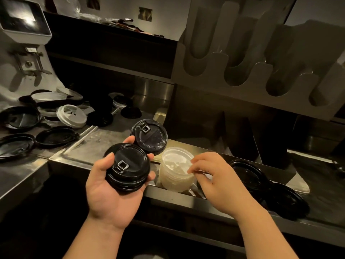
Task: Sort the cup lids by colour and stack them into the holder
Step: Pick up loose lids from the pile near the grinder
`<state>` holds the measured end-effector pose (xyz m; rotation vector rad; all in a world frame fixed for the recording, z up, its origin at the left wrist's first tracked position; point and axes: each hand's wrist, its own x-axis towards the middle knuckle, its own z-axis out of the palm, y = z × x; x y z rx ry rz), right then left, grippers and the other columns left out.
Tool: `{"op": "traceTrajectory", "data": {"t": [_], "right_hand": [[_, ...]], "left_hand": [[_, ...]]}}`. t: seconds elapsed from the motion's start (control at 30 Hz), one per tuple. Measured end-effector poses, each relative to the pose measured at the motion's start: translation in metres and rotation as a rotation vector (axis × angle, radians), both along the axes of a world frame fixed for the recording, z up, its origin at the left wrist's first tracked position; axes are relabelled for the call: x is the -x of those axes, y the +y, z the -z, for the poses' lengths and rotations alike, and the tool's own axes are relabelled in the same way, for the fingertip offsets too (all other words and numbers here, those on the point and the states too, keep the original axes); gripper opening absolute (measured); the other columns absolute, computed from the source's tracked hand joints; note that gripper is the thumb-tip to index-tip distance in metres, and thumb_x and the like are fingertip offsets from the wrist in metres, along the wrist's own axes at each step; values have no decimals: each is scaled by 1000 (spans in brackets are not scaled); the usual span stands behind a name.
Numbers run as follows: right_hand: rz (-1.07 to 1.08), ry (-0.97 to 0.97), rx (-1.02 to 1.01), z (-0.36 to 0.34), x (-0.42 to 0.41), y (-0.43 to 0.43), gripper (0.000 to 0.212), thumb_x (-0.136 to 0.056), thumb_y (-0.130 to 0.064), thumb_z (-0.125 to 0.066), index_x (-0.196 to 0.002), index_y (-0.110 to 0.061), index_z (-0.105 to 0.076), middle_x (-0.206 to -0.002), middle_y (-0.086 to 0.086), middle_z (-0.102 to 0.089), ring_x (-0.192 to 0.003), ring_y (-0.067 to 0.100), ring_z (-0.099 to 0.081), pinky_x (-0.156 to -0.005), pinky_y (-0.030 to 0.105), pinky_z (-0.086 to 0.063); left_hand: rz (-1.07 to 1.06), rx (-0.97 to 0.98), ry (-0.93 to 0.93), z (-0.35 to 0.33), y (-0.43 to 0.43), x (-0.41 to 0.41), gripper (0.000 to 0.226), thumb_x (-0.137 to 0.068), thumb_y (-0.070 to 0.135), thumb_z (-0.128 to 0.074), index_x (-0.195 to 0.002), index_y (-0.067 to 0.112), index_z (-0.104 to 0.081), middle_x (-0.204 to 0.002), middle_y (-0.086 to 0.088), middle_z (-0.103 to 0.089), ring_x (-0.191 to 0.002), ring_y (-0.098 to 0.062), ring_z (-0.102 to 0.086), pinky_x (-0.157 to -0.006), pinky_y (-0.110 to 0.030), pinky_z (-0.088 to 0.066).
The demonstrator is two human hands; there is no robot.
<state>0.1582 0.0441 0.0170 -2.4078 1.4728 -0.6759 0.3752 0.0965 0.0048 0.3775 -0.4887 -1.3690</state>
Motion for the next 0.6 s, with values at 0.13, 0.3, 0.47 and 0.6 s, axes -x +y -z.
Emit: {"op": "traceTrajectory", "data": {"t": [0.13, 0.3, 0.47, 0.6], "right_hand": [[-15, -96, 6, -2, -6, 1, 34, -92, -21, -63, -116, -44, -59, -129, -31, -43, -129, -7, -35, -107, 16, -29], [4, -23, -41, -3, -38, -6, 46, -103, -48, -43, -148, -36, -41, -153, -21, -33, -142, 0, -25, -116, 23, -20], [-9, 66, -71, 2, -48, -8, 48, -104, -49, -37, -149, -31, -36, -148, -14, -39, -134, 2, -30, -119, 33, -26], [2, -42, -74, 1, -43, -5, 45, -104, -45, -40, -147, -33, -37, -153, -15, -36, -145, 0, -16, -127, 41, -2]], "left_hand": [[-8, 6, 8, 1, 3, 4, 51, -57, 43, -66, -102, 21, -79, -103, -7, -74, -89, -25, -71, -59, -30, -53], [-14, 40, 36, 0, 3, 7, 60, -58, 44, -72, -113, 19, -74, -106, -9, -72, -94, -27, -67, -60, -31, -53], [-19, 78, -26, -1, 5, 3, 76, -54, 47, -81, -122, 16, -69, -109, -10, -70, -96, -26, -67, -67, -34, -54], [40, 155, -43, -4, 9, 7, 76, -59, 44, -80, -126, 11, -65, -106, -15, -68, -94, -29, -66, -63, -34, -53]]}}
